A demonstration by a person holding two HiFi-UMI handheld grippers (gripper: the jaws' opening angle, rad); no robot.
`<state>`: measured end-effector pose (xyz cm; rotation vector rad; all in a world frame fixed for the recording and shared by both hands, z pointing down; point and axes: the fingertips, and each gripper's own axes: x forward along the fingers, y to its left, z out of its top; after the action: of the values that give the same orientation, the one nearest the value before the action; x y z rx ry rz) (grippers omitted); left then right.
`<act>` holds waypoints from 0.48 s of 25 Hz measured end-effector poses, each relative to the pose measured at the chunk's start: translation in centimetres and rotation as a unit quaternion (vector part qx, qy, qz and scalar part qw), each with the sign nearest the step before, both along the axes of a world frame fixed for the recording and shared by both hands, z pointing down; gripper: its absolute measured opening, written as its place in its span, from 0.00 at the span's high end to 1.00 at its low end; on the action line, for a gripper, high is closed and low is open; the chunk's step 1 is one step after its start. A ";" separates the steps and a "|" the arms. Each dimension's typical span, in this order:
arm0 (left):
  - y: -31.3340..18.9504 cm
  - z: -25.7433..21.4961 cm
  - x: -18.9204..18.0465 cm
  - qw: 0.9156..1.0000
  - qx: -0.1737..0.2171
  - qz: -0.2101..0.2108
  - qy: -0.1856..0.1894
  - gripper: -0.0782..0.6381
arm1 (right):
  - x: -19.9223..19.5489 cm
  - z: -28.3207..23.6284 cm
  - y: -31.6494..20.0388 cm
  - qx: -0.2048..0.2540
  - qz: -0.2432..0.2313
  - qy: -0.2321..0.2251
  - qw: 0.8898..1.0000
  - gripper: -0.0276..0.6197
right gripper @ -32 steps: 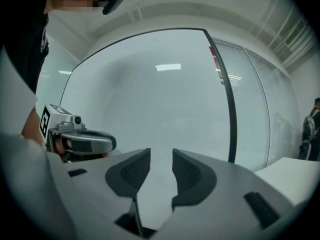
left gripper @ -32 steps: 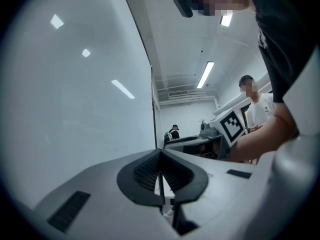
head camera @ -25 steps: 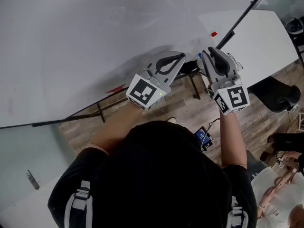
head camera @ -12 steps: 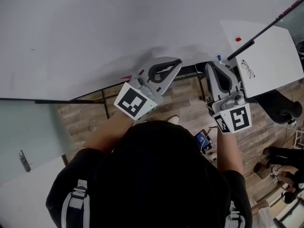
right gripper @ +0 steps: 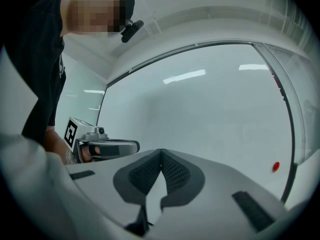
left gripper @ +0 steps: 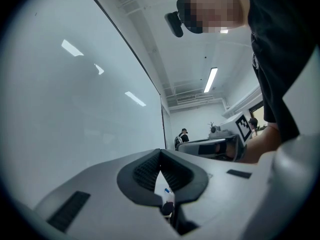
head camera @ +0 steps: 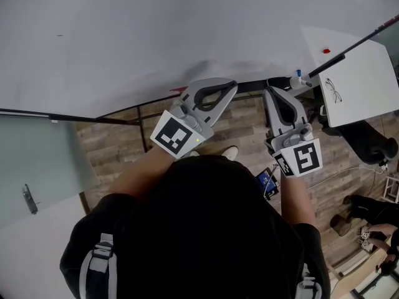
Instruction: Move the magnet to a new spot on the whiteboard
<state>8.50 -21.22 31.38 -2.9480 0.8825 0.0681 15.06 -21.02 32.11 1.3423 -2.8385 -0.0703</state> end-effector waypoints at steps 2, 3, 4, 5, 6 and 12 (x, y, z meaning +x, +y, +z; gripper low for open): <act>0.3 0.1 -0.5 1.000 0.002 0.000 0.001 0.88 | -0.5 0.2 0.3 0.000 -0.001 -0.003 1.000 0.96; 0.4 0.3 -0.7 1.000 0.001 0.000 0.000 0.89 | -0.6 0.3 0.5 0.001 0.000 -0.005 1.000 0.96; 0.6 0.4 -0.9 1.000 0.000 0.000 0.000 0.88 | -0.7 0.3 0.7 0.001 0.001 -0.007 1.000 0.96; 0.6 0.4 -1.0 1.000 -0.001 0.000 0.000 0.89 | -0.8 0.3 0.8 0.000 0.002 -0.008 1.000 0.96; 0.7 0.4 -1.1 1.000 -0.001 0.000 0.000 0.89 | -0.8 0.3 0.9 -0.001 0.003 -0.008 1.000 0.96; 1.0 0.3 -1.4 1.000 0.001 0.001 0.001 0.89 | -1.2 0.3 1.1 -0.003 0.002 0.000 1.000 0.96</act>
<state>7.11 -20.27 31.67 -2.9483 0.8792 0.0707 13.88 -19.94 32.39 1.3464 -2.8343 -0.0622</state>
